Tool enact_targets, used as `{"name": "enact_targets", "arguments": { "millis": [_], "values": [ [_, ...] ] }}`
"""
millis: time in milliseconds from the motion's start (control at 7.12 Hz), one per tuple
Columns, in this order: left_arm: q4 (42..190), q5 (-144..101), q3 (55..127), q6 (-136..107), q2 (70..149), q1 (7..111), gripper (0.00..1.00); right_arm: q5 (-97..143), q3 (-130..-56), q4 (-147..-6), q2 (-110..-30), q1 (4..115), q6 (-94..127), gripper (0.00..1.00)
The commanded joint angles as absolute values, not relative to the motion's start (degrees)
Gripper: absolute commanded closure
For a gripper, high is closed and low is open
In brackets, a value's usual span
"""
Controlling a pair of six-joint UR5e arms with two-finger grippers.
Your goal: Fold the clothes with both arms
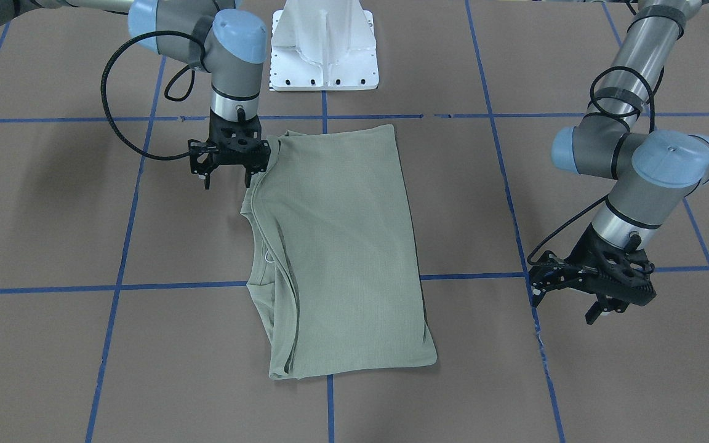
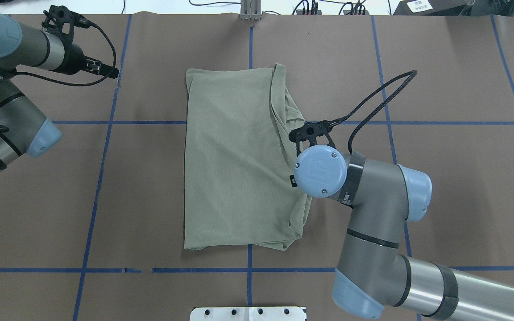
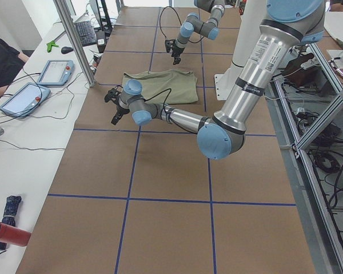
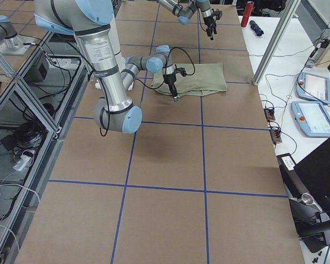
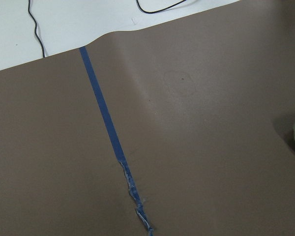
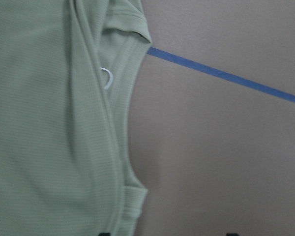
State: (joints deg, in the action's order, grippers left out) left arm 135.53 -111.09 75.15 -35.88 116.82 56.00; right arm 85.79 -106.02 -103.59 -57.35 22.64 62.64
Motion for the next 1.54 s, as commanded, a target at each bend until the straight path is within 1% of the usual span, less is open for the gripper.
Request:
{"name": "enact_targets", "arguments": {
  "millis": [0, 421, 561, 702, 842, 982, 1123, 1263, 1404],
  "values": [
    [135.5, -111.1, 75.1, -35.9, 116.8, 56.0, 0.00, 85.6, -105.6, -103.7, -54.0, 15.5, 77.8, 0.11],
    [135.6, -111.1, 75.1, -35.9, 116.8, 56.0, 0.00, 81.7, -105.6, -108.9, -55.7, 11.3, 77.8, 0.10],
    [135.6, -111.1, 75.1, -35.9, 116.8, 56.0, 0.00, 81.3, -105.6, -109.2, -56.2, 11.3, 77.2, 0.12],
    [135.6, -111.1, 75.2, -35.9, 116.8, 56.0, 0.00, 80.5, -105.6, -109.2, -56.9, 11.3, 76.9, 0.26],
    [135.6, -111.1, 75.2, -35.9, 116.8, 56.0, 0.00, 80.4, -105.9, -109.2, -58.3, 12.6, 75.7, 0.43],
    [135.5, -111.1, 75.2, -35.9, 116.8, 56.0, 0.00, 80.4, -106.5, -109.2, -59.7, 13.6, 74.0, 0.46],
    [135.6, -111.1, 75.1, -35.9, 116.8, 56.0, 0.00, 80.5, -108.4, -109.2, -61.7, 14.4, 73.1, 0.46],
    [135.5, -111.1, 75.1, -35.9, 116.8, 56.0, 0.00, 80.5, -111.6, -109.2, -65.4, 14.3, 73.0, 0.46],
    [135.5, -111.1, 75.1, -35.8, 116.8, 56.0, 0.00, 80.6, -113.4, -109.2, -66.3, 14.3, 72.9, 0.46]
  ]
}}
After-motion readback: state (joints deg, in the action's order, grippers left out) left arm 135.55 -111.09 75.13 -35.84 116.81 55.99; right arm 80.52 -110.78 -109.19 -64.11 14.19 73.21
